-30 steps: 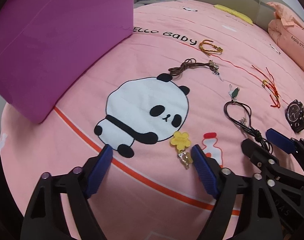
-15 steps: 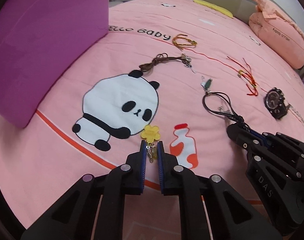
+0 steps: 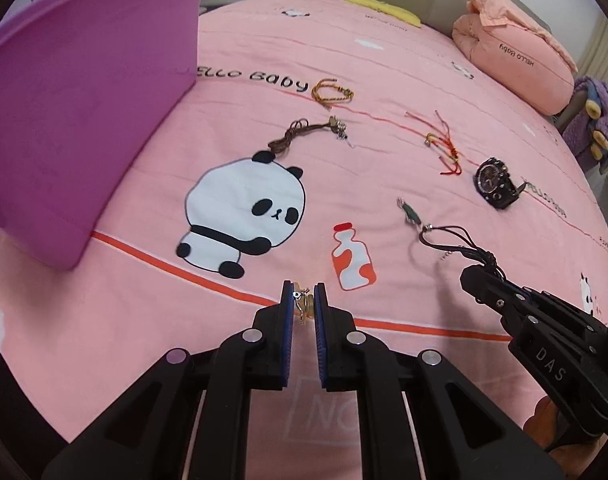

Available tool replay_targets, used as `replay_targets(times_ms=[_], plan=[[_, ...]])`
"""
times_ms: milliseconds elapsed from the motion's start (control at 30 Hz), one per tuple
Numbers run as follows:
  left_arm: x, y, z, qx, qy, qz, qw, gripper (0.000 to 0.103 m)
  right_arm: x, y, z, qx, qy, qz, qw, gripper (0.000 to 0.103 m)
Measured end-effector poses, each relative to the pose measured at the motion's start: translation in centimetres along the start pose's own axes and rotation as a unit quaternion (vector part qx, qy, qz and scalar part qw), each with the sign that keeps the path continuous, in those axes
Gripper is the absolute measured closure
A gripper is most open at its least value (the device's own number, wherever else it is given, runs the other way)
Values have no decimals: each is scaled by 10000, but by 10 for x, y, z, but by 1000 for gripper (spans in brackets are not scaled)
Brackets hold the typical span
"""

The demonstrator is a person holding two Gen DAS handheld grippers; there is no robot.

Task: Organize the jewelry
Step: 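Carry the flower keychain and black cord necklace over the purple tub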

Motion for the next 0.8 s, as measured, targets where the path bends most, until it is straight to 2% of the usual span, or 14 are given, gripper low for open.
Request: replay_targets(times_ms=[333,633,800], plan=[[-20,-23,-80,797,287,35,9964,93,-38,-4,-55,489,-52,197,9986,97],[-58,-44,-129,1048,117,50,9944,93,-97,-30,-104,1010,-224,-134,9945,97],[-81,-63,-160,1371,93,-3,9905,93,-137,-53,-120,1269,-358,-343,9907,97]])
Point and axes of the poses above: each gripper's, at about its wrist camera, not at the fingertips, and z roughly the way its jaws point, x to its right, y to its underside, the point moved 5 cm from there along z, roughly the way its jaws point, and after that the axes turned 2 degrees about -x, right-handed, at the moved point
